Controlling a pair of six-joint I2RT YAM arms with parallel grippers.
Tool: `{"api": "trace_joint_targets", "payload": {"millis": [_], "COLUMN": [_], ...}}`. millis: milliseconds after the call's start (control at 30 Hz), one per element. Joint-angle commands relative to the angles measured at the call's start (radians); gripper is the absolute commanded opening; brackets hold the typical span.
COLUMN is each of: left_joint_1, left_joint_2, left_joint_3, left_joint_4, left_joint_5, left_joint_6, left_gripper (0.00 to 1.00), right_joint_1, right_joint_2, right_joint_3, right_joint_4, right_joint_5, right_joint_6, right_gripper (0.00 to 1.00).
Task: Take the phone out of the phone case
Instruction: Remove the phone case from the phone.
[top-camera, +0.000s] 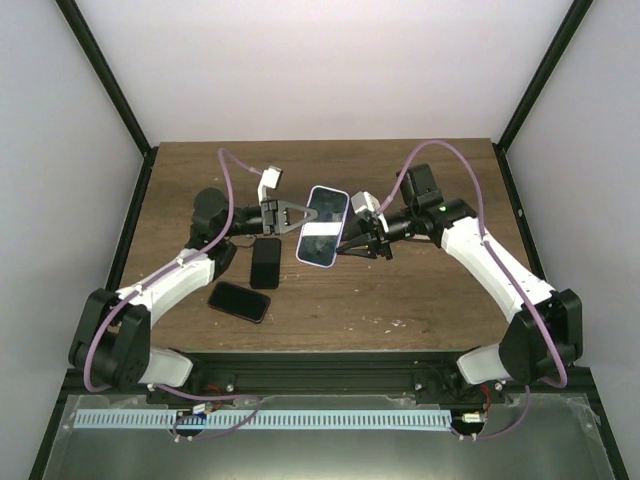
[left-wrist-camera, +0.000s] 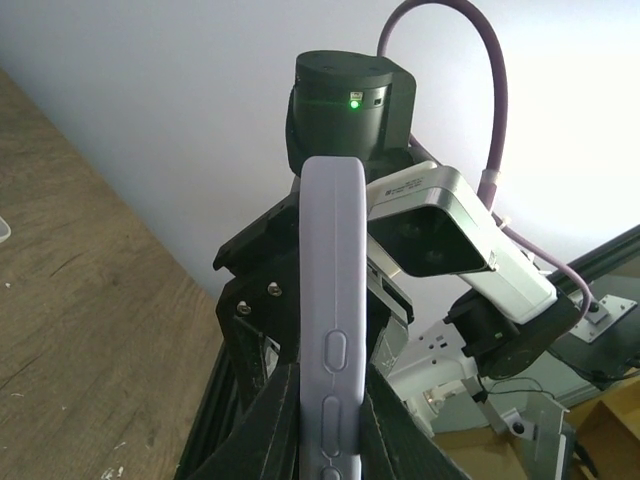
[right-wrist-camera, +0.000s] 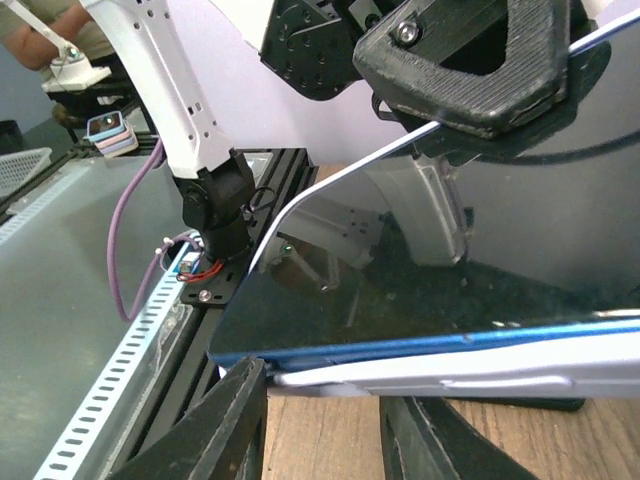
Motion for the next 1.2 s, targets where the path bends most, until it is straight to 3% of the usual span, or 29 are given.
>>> {"api": "trace_joint_targets", "payload": {"millis": [0, 267, 567, 800, 933, 1167], "left_joint_1": [-0.069, -0.094, -0.110, -0.124, -0.146, -0.172], "left_joint_2": [-0.022, -0.023, -0.034, -0.028, -0.021, -0.041], "left_joint_3": [0.070, 0.064, 0.062, 0.042, 0.032, 0.025], "left_joint_4": [0.107, 0.123, 0.104, 0.125, 0.124, -0.036], "left_joint_5": [0.124, 0.143, 0.129, 0.117, 0.096, 0.054], "left_joint_6": [-0.108, -0.134, -0.113, -0.106, -0.090, 0.053], "left_gripper": [0.00, 0.00, 0.00, 0.00, 0.00, 0.00], "right_joint_1": [0.000, 0.000, 0.000, -0.001, -0.001, -0.008], "right_joint_2": [0.021, 0.016, 0.052, 0.081, 0.098, 0.133], "right_joint_3": [0.022, -0.003, -0.021, 0.019, 0.066, 0.136], "right_joint_4": [0.093, 0.186, 0.383, 0.421, 0.413, 0.391], "right_joint_5": [0.227, 0.259, 0.388, 0.434, 0.414, 0.271], "right_joint_6": [-0.030, 0.016, 0.303, 0.475, 0.562, 0.682], "right_gripper": [0.30, 0.28, 0.28, 0.37, 0.40, 0.47]}}
